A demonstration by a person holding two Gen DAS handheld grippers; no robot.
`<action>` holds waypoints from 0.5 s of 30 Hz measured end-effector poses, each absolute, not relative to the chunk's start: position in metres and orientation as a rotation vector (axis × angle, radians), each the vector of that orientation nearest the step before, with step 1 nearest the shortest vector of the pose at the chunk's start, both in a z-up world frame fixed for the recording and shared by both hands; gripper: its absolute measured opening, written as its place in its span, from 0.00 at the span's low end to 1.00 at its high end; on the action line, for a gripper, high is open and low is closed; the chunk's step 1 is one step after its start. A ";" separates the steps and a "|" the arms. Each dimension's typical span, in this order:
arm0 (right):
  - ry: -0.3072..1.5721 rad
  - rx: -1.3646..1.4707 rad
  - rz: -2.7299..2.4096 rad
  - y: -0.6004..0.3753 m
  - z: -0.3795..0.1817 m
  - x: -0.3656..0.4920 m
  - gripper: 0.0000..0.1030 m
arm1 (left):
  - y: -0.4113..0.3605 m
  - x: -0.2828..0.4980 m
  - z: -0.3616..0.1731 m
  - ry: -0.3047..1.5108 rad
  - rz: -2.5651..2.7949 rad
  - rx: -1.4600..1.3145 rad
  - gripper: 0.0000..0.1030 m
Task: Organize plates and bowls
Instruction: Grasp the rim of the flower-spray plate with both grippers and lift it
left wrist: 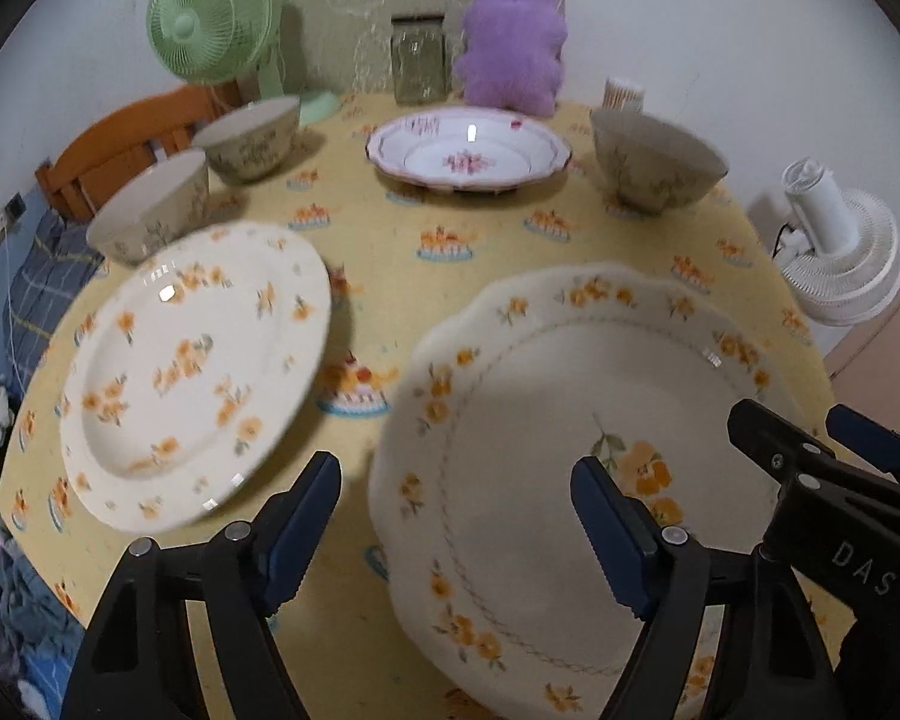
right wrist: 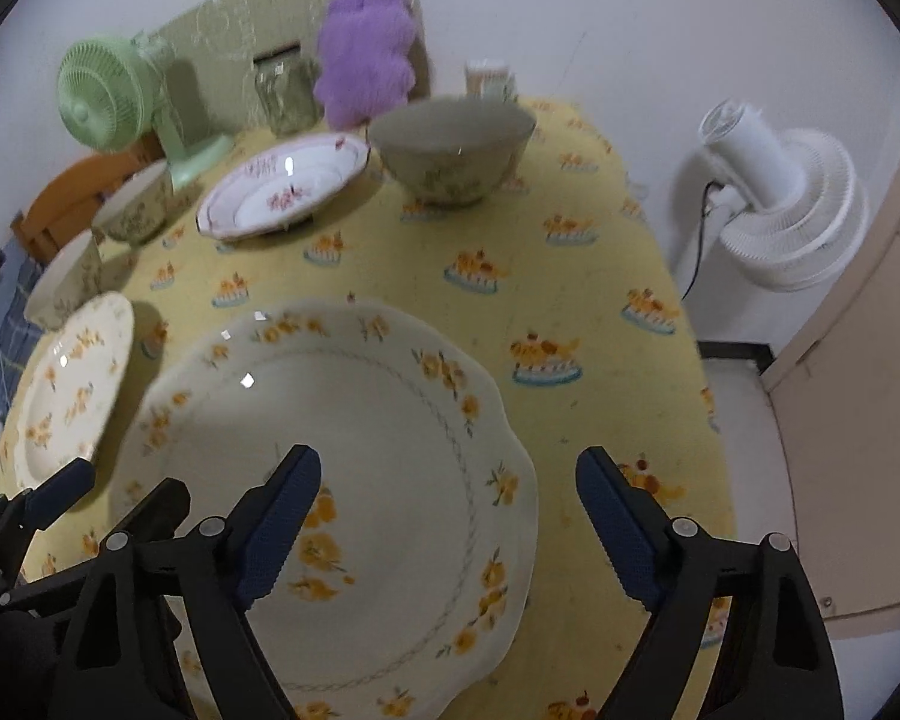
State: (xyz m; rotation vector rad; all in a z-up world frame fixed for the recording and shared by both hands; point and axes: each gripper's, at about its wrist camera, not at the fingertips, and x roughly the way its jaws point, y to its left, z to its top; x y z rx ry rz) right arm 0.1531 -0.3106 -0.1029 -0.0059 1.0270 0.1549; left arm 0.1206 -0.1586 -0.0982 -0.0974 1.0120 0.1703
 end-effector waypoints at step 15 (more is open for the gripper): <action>1.134 0.006 0.230 -0.306 -0.128 0.173 0.75 | -0.166 0.137 -0.120 1.120 0.193 -0.127 0.77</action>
